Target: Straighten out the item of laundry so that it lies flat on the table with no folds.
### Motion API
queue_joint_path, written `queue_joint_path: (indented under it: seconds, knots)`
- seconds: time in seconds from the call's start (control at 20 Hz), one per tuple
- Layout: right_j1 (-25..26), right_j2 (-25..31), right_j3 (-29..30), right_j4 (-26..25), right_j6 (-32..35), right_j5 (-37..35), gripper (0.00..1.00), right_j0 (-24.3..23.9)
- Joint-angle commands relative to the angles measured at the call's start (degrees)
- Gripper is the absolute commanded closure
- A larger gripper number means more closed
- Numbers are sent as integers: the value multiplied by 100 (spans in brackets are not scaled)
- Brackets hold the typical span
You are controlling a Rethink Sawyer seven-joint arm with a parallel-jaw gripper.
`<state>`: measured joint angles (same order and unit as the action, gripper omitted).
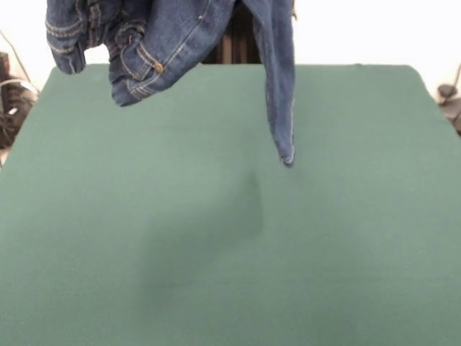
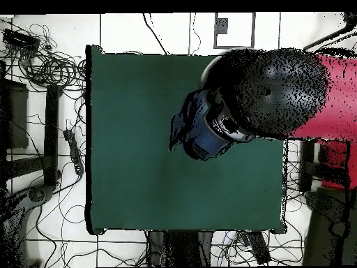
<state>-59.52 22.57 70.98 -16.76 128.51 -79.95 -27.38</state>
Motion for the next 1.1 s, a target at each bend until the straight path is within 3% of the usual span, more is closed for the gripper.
queue_joint_path:
  seconds: [0.05, 1.1]
  knots:
    - [-117, 392, -196, 262, -765, -797, 100, 221]
    - [-172, 353, -202, 287, -838, -790, 100, 203]
